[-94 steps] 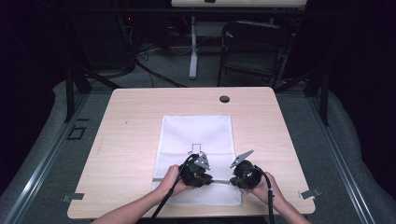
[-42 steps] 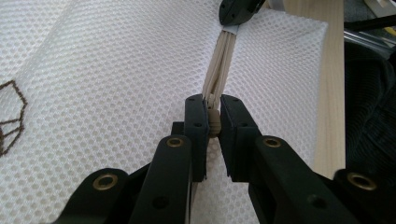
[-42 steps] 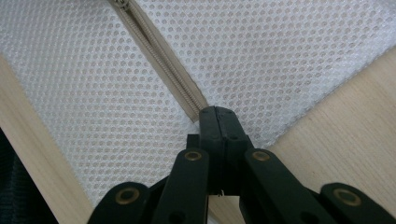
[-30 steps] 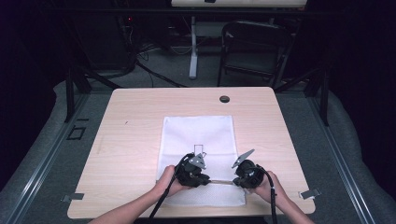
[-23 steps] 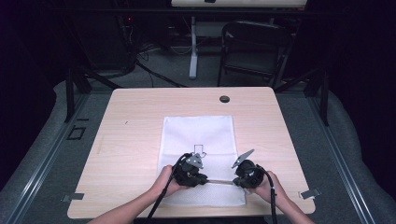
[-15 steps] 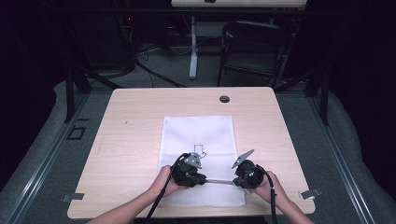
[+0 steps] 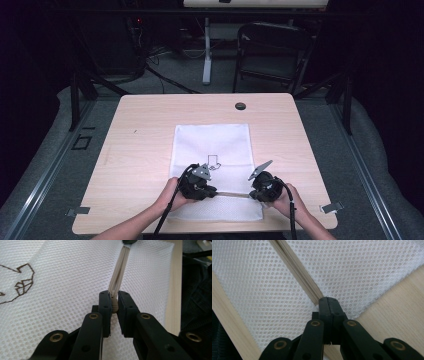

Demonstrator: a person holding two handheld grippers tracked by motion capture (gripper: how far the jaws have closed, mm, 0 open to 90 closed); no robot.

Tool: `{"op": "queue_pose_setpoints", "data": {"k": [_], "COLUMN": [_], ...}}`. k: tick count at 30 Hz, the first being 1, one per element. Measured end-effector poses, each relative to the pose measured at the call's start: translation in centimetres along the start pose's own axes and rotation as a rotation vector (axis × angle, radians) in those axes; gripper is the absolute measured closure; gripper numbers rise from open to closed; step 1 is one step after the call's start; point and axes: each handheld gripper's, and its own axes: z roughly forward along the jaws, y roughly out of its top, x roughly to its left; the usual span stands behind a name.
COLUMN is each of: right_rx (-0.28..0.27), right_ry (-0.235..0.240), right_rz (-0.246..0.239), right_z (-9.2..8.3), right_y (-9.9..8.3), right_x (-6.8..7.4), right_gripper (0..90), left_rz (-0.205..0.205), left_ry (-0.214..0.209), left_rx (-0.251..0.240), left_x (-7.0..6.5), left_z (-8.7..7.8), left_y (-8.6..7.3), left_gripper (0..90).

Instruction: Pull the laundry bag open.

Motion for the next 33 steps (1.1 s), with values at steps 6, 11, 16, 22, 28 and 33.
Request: {"op": "queue_pose_setpoints", "data": {"k": [6, 11, 16, 22, 28, 33], "right_rx": [-0.004, -0.005, -0.005, 0.001, -0.005, 0.0], "right_ry": [0.0, -0.001, -0.001, -0.001, 0.001, 0.002], "right_rz": [0.004, 0.004, 0.005, 0.001, 0.008, 0.003], "right_z": [0.0, 0.0, 0.0, 0.0, 0.0, 0.0], "right_y": [0.0, 0.0, 0.0, 0.0, 0.0, 0.0], "right_x": [0.0, 0.0, 0.0, 0.0, 0.0, 0.0], "right_gripper": [90.0, 90.0, 90.0, 90.0, 90.0, 90.0], "left_rz": [0.0, -0.003, -0.006, -0.005, -0.011, -0.013], "left_ry": [-0.005, -0.003, -0.001, -0.001, -0.004, 0.002], "left_rx": [-0.005, -0.002, -0.001, -0.005, -0.008, 0.0], "left_x": [0.0, 0.0, 0.1, 0.2, 0.2, 0.3], "left_z": [-0.3, -0.6, -0.8, -1.0, -1.2, -1.4], "left_y": [-0.3, -0.5, -0.8, -0.9, -1.3, -1.6], "left_gripper": [81.5, 81.5, 81.5, 81.5, 81.5, 81.5]}}
